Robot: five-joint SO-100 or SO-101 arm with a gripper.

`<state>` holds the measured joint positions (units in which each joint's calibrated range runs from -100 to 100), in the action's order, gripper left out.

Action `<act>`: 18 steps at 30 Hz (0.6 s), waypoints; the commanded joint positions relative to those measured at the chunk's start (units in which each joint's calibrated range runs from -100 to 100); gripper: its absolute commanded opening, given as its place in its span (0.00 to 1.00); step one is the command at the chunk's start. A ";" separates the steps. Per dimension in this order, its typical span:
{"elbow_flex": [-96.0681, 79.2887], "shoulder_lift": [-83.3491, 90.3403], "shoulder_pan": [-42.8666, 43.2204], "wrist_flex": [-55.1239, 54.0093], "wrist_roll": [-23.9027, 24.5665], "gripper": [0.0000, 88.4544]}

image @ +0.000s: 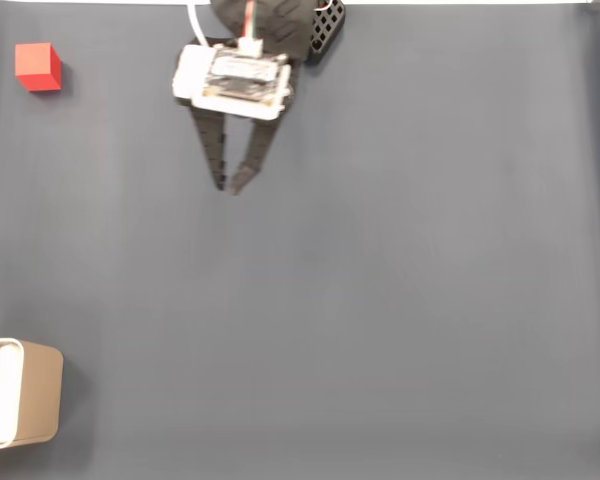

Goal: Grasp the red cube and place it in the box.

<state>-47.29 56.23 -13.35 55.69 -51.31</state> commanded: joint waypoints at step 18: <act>23.84 -13.34 -24.15 8.49 1.12 0.00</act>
<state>-27.31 43.12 -34.20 63.40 -50.77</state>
